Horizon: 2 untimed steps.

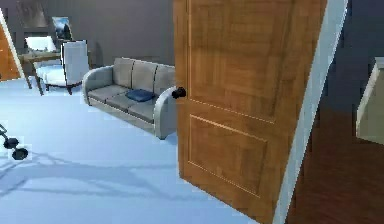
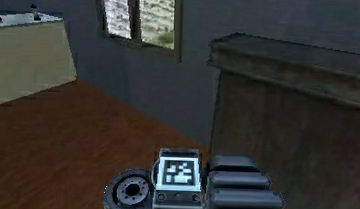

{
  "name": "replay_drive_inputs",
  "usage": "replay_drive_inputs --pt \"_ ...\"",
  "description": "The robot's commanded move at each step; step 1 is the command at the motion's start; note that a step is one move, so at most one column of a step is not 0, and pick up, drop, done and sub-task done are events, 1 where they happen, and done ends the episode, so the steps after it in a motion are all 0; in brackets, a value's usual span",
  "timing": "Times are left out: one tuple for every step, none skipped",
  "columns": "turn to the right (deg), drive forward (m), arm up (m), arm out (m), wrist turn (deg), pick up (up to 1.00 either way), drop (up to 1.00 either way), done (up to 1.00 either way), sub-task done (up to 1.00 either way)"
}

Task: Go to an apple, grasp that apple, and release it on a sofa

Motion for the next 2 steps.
replay_drive_inputs --pt "-27.0 0.00 0.00 0.00 0.0 0.00 0.00 0.00 0.00" --pt "0.0 1.00 0.00 0.00 0.0 0.00 0.00 0.00 0.00"
